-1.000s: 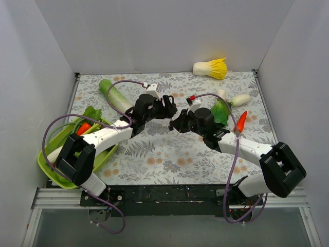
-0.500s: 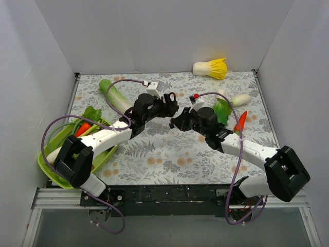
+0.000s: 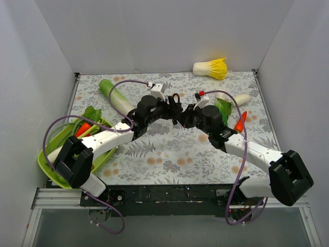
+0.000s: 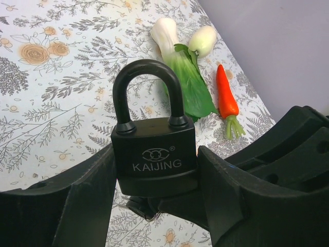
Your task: Unlock with the key
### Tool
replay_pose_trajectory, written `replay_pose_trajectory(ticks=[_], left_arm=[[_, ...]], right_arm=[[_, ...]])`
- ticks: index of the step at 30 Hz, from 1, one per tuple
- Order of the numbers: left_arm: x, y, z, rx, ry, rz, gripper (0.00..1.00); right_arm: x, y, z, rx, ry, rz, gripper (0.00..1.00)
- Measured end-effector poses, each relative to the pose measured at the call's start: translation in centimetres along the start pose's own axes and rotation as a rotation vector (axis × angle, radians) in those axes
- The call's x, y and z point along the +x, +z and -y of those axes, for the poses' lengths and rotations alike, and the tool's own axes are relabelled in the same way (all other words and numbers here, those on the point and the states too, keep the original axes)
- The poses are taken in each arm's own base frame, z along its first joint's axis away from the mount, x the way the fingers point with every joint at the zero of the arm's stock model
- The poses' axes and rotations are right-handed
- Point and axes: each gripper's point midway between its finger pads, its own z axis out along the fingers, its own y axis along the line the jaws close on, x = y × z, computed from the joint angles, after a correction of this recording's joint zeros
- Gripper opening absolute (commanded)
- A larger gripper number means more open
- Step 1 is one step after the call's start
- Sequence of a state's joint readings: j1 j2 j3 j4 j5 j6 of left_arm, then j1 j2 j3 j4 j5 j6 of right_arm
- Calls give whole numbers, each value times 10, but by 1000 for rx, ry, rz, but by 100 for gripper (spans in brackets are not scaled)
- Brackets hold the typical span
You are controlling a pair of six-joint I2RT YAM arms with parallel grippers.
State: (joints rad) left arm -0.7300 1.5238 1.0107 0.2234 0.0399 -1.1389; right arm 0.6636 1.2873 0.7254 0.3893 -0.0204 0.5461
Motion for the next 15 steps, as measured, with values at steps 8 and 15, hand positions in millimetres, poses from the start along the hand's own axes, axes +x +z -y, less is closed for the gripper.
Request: replay_pose_trajectory(ticks=[8,15], left_arm=[[-5,0,5,16,2,17,0],[-4,0,6,20,-1,16,0]], right_arm=[[-6,-3,-1,0,-5,18,1],[-6,-3,-1,-3,-11,23,1]])
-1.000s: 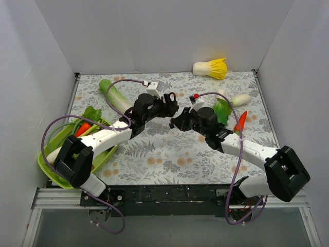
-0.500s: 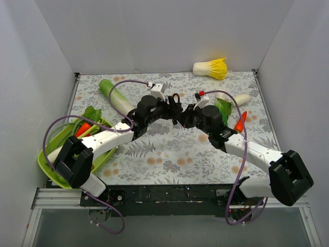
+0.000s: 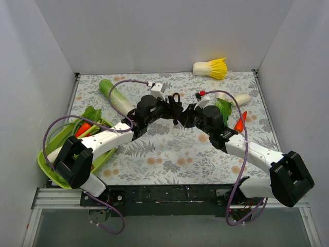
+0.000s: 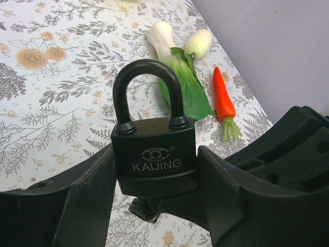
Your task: Unlock with the key
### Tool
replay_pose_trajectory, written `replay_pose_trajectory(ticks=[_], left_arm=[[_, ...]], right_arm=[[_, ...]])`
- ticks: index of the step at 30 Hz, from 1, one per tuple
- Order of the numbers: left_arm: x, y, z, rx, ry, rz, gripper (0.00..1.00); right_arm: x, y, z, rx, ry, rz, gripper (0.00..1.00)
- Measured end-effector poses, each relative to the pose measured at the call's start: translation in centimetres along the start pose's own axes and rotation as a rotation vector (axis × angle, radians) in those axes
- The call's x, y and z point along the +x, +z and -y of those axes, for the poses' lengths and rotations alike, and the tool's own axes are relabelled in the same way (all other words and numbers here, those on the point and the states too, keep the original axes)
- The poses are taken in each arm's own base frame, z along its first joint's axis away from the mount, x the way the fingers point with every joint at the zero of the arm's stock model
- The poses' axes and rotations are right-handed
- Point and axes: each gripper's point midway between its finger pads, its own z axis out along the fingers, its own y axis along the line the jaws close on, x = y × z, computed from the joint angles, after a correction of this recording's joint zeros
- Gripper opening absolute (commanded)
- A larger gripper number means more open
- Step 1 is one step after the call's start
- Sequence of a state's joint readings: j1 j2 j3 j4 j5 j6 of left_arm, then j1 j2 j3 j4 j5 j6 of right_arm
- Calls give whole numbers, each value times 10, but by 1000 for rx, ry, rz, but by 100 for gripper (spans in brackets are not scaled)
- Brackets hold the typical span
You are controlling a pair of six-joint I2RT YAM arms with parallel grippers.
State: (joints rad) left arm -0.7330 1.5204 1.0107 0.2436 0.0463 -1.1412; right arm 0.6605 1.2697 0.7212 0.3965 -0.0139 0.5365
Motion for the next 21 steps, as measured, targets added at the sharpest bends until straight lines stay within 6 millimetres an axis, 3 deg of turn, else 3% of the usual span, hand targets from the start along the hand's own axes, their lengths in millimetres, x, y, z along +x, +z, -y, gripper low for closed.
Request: replay_pose_trajectory(ticks=[10,21], left_arm=[[-1,-2,12,59,-24,-7,0],[-28,-16,41,176,-26,69,0]], right_arm=[[-4,-11,1,-68,18,44,1],[-33,-29,-20,-184,51,123,1]])
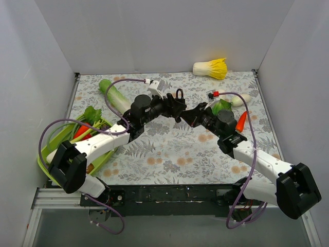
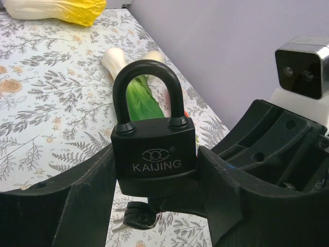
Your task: Unlock with the key
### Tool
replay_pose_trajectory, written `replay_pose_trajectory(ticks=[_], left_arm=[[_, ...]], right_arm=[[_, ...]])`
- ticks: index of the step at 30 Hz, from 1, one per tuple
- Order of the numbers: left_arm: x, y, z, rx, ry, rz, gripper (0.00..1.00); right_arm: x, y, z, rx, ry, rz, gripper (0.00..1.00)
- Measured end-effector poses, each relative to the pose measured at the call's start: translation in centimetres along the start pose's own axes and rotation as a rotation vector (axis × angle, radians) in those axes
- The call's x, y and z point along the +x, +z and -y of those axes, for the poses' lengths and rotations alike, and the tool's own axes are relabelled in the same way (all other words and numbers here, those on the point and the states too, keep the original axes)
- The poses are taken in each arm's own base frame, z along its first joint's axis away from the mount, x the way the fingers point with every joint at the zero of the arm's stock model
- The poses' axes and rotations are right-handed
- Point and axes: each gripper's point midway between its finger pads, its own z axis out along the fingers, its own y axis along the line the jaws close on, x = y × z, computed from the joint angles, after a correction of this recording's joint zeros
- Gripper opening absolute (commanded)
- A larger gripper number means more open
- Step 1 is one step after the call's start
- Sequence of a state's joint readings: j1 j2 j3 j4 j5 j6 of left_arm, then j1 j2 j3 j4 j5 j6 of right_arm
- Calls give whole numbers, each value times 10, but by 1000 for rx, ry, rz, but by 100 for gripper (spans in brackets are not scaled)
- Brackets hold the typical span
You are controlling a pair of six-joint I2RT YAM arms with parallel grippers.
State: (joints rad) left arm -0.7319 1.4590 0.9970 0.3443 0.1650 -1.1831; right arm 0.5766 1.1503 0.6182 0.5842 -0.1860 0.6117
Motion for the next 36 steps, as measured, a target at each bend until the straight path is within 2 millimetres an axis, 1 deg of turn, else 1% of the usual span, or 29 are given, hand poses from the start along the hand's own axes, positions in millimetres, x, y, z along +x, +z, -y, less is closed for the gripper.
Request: replay_pose_trajectory(ticks=[6,24,36], left_arm=[[-6,-4,12,58,9,19,0],[-17,-18,31,182,39,69,0],[-30,-29,48,269,70,112,0]], right_arm=[[-7,-5,-9,-39,10,20,1],[-14,-12,-29,-146,30,31,1],[-26,-17,-46,-242,18,56,1]])
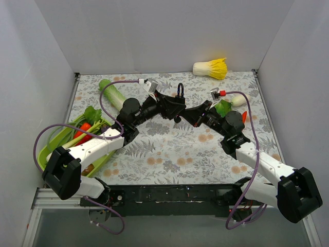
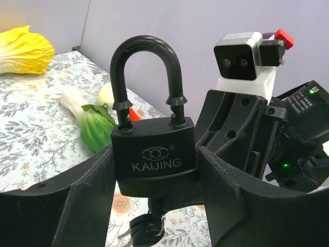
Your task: Unlock with the key
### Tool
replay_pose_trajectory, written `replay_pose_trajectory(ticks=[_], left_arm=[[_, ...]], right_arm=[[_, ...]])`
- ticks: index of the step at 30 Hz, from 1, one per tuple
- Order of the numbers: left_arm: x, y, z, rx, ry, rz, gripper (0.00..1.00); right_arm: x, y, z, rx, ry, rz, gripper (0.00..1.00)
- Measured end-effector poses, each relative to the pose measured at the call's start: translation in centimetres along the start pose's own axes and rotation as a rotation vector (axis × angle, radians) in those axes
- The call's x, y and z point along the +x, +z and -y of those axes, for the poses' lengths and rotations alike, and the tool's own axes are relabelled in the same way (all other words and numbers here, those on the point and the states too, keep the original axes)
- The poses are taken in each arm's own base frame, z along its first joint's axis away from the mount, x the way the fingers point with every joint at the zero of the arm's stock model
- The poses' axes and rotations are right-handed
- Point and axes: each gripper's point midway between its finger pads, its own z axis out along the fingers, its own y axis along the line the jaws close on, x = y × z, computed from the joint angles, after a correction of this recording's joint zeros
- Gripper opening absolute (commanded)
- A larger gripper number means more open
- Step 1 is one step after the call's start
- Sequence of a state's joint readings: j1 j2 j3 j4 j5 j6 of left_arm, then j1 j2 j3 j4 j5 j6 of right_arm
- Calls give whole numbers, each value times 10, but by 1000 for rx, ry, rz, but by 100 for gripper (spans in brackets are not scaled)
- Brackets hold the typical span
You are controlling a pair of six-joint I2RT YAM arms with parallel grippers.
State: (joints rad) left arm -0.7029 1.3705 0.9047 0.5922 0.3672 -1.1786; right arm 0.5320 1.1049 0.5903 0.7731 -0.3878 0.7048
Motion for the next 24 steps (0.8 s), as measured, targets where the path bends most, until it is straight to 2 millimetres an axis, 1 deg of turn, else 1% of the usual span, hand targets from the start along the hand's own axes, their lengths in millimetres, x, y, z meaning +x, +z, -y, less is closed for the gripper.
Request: replay_pose_trajectory(ticks=[6,11,12,13,16,18,19,20,23,24], left_arm=[[-1,0,2,9,6,3,0],[2,-1,-1,-2,2,-11,0],[4,-1,-3,-11,-2,-17,0],[6,-1,-4,-21,-7,-27,0],[13,-2,-11,-63,-29,-62,0],[18,-1,-14,-93,-46,-83,0],[21,-1,-15,-105,-55,-95,0],[23,0,-15,-114,-61,-105,0],[32,-1,-17,-137,-86,-140,0],[35,-1,-17,-142,-92,-152,0]], right_arm=[[-1,0,-1,-9,-6,1,1],[3,-1,1,1,-6,-13,1],[4,-1,3,7,-5,-20,4],[6,-1,4,13,-7,-28,12],[13,-3,10,37,-11,-58,29],[17,-5,13,51,-17,-74,33],[18,-6,14,58,-22,-84,38],[20,-7,15,65,-27,-95,48],[26,-13,23,105,-35,-124,57],[28,-16,25,121,-37,-133,65]])
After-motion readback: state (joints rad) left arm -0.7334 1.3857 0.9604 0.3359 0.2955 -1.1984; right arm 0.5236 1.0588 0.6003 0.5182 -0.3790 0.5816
